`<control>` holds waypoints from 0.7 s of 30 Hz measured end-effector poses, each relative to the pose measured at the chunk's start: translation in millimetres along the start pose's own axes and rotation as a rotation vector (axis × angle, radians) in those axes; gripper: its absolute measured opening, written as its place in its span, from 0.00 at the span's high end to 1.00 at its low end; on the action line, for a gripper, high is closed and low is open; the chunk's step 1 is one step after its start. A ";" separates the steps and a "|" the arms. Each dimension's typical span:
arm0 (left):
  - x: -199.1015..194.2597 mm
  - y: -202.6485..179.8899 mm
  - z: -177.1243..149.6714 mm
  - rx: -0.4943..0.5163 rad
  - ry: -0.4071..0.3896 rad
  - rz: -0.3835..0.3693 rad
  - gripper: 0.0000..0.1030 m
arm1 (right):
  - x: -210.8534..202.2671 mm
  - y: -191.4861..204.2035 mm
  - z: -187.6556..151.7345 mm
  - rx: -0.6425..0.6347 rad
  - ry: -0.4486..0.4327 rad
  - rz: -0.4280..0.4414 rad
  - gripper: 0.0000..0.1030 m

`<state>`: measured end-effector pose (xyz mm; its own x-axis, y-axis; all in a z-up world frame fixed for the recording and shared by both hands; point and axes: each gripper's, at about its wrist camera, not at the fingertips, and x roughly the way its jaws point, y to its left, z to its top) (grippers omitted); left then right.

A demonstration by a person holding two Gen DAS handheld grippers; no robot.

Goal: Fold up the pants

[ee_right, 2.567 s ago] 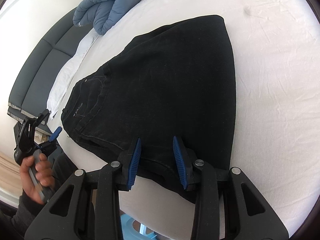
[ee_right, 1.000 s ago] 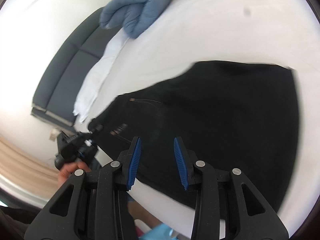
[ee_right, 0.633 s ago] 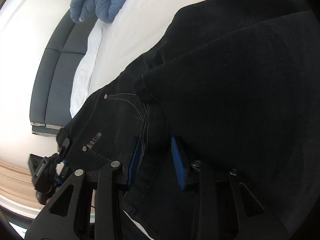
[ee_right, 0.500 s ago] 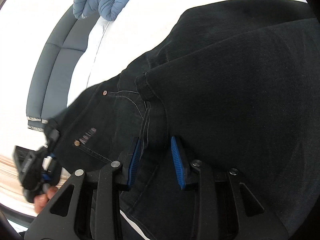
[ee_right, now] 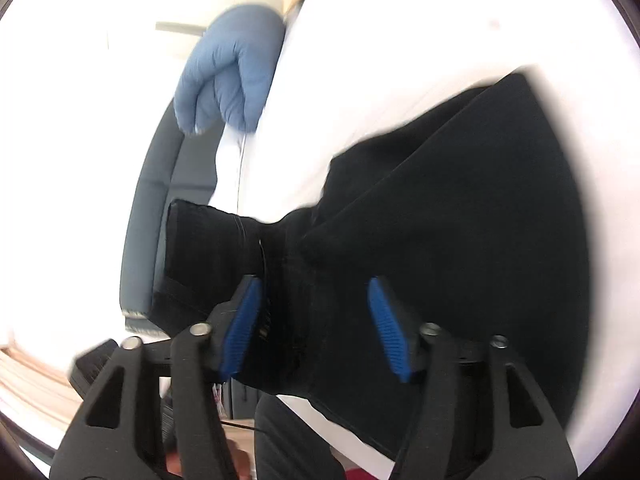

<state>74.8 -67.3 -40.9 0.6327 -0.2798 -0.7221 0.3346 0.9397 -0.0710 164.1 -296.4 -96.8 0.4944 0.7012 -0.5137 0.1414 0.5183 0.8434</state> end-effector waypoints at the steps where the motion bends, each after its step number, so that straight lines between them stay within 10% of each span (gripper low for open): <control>1: 7.8 -14.6 -5.6 0.049 0.025 -0.003 0.89 | -10.0 -3.5 1.3 -0.001 -0.010 0.001 0.43; 15: 40.0 -87.9 -49.4 0.383 0.119 0.065 0.88 | -9.2 -35.6 -1.4 -0.013 0.017 -0.136 0.36; 21: 39.7 -93.9 -48.4 0.383 0.113 0.070 0.88 | -1.8 -31.9 -0.7 -0.065 0.087 -0.202 0.83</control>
<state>34.7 -157.1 -96.2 0.5894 -0.1738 -0.7889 0.5427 0.8086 0.2273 158.1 -313.8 -122.9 0.3852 0.6178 -0.6855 0.1735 0.6810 0.7114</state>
